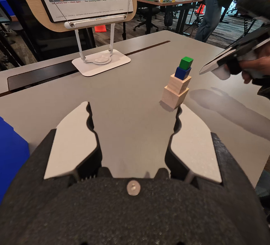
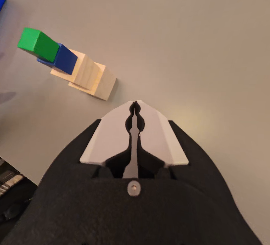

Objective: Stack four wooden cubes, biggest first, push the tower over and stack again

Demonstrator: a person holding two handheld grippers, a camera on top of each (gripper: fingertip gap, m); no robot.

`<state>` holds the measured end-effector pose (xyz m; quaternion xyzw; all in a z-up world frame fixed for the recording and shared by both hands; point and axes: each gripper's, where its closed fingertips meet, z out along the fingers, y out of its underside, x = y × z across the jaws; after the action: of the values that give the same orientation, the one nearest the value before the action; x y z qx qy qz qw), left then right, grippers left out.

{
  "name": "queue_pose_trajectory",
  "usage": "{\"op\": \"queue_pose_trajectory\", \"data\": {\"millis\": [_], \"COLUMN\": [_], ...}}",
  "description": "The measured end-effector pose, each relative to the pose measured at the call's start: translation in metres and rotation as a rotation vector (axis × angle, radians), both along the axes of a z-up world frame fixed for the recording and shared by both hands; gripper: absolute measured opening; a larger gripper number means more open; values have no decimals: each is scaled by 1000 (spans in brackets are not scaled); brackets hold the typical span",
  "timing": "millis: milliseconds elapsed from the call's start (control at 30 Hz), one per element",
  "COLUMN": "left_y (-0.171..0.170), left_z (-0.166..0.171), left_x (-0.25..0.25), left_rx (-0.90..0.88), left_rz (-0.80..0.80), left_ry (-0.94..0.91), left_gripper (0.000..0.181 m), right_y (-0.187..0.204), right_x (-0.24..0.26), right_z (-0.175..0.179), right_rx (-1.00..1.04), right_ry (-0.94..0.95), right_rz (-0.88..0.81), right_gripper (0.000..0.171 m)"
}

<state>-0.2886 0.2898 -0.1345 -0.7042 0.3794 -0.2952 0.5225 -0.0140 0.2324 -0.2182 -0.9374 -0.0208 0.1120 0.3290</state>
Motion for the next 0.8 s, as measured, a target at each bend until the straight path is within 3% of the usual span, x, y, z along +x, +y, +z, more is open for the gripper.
{"op": "queue_pose_trajectory", "data": {"millis": [800], "left_y": [3], "left_z": [1], "left_x": [-9], "left_rx": [-18], "left_rz": [-37], "left_ry": [-35], "left_gripper": [102], "right_y": [48], "right_x": [-92], "right_z": [3], "right_rx": [-46], "right_ry": [62], "right_rz": [152], "right_gripper": [0]}}
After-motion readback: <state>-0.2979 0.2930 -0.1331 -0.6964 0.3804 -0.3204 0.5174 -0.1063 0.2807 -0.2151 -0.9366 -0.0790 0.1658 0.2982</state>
